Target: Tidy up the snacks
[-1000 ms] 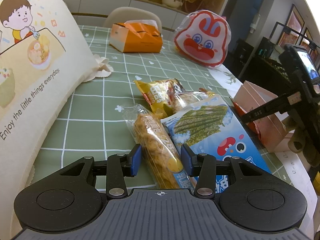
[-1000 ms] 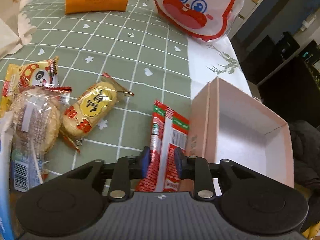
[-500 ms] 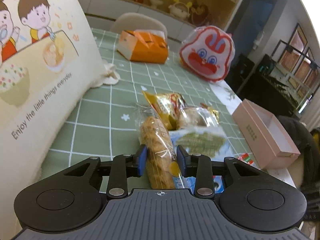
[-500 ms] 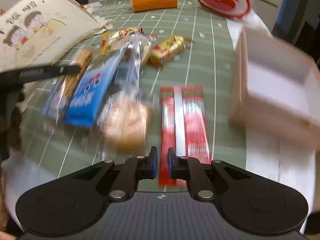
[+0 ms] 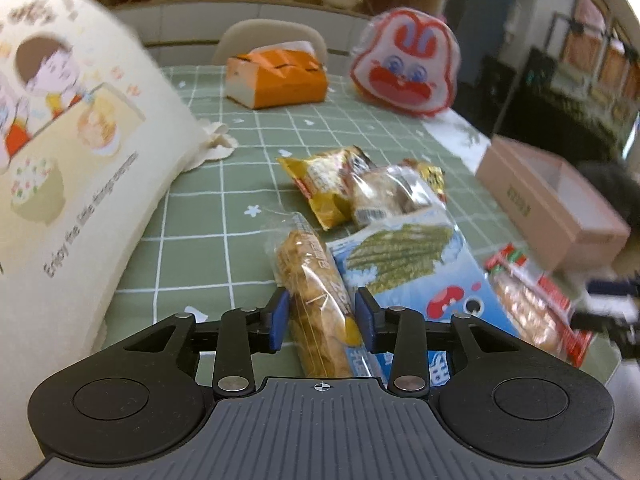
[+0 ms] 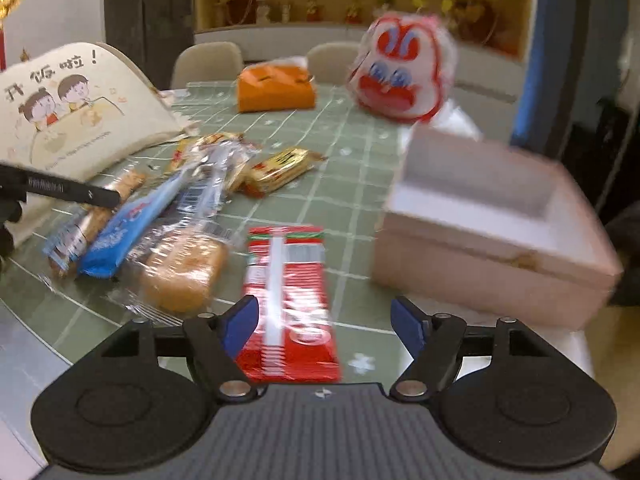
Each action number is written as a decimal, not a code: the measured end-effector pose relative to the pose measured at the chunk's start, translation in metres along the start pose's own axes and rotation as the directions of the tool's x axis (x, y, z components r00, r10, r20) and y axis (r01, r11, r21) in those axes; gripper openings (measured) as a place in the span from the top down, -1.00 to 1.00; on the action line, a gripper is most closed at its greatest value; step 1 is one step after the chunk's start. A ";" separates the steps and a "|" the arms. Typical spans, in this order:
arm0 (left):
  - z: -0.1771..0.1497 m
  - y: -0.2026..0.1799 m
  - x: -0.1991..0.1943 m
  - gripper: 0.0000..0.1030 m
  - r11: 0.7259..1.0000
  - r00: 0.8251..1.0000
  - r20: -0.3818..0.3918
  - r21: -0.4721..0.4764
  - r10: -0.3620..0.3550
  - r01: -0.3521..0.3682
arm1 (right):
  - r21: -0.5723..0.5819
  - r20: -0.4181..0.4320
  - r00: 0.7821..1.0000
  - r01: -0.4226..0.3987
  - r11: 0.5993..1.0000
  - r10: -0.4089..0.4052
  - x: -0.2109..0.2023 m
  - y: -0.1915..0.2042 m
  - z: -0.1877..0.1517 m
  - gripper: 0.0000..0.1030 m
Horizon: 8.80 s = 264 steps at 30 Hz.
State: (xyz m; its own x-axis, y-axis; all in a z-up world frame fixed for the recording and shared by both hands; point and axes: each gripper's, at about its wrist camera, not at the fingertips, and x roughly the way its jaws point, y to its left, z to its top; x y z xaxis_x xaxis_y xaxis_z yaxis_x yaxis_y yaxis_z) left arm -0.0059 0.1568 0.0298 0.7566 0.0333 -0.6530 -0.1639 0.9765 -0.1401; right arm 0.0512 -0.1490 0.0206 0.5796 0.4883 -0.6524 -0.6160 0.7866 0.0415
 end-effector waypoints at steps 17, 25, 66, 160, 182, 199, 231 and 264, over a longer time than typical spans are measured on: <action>-0.026 -0.063 -0.086 0.34 0.971 0.976 0.095 0.153 -0.197 0.181 | -0.009 -0.043 0.998 -0.044 0.999 0.044 -0.037 -0.010 -0.041 0.08; -0.037 -0.149 -0.076 0.34 0.882 0.920 0.010 0.291 -0.391 0.371 | 0.052 -0.007 0.997 0.082 0.995 -0.082 -0.092 -0.036 -0.075 0.08; 0.066 -0.222 -0.078 0.34 0.826 0.847 0.107 0.315 -0.521 0.468 | 0.211 0.338 0.929 0.082 0.974 -0.152 -0.192 -0.085 0.011 0.10; -0.011 -0.093 0.007 0.29 0.981 0.991 -0.080 0.154 -0.107 0.118 | 0.182 0.091 0.991 -0.117 0.976 0.102 -0.024 -0.016 -0.043 -0.52; -0.057 -0.130 -0.025 0.44 0.938 0.968 -0.136 0.248 -0.212 0.240 | -0.011 0.114 0.993 0.031 0.999 -0.030 -0.026 0.024 -0.018 -0.63; -0.061 -0.149 -0.063 0.51 0.889 0.942 -0.104 0.310 -0.320 0.336 | 0.022 0.028 1.000 0.005 1.000 -0.005 -0.079 0.005 -0.019 -0.18; 0.108 -0.050 0.083 0.43 0.949 0.960 0.023 -0.142 -0.280 0.280 | 0.169 0.062 0.997 0.030 0.985 -0.041 -0.017 -0.078 0.098 -0.42; 0.038 0.082 0.010 0.43 0.902 0.980 0.111 -0.383 -0.167 0.197 | -0.086 -0.163 0.986 0.019 0.996 -0.033 0.153 0.126 0.147 -0.50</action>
State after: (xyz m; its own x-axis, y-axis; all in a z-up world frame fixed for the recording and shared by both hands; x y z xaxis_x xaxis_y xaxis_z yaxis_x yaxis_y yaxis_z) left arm 0.0120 0.2454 0.0397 0.8388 -0.1065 -0.5338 -0.2415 0.8061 -0.5403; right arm 0.1405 0.0804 0.0377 0.5047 0.3943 -0.7680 -0.6488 0.7601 -0.0362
